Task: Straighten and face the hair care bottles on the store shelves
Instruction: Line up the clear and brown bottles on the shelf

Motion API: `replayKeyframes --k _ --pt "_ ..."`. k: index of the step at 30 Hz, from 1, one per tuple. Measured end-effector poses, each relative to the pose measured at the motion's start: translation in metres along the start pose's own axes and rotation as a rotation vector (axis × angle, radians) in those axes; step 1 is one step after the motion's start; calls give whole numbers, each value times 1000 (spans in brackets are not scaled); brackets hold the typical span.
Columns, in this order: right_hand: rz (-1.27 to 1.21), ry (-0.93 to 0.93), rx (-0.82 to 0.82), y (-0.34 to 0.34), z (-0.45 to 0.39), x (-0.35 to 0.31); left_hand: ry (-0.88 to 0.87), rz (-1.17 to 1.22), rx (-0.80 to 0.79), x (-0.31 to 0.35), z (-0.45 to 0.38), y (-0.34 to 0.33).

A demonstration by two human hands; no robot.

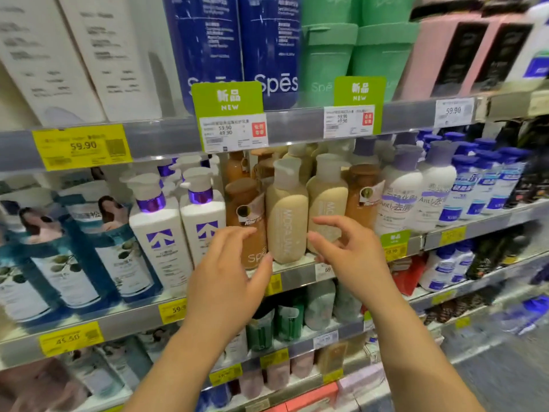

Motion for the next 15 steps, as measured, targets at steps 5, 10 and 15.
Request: replayKeyframes --k 5,10,15 --pt "33 14 21 42 -31 15 49 -74 7 19 -41 -29" --pt "269 56 -64 57 -77 12 232 -99 92 20 -82 -51" --pt "368 72 -225 46 -104 15 338 -19 125 19 -105 -61"
Point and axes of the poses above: each hand's wrist, its own z-axis away from the middle knuckle, its own y-axis out of the back of the hand, x = y × z, the point moved 7 cm from there along -z, towards the middle knuckle, and after that the axes turned 6 degrees about -x, right-handed, at the moved point
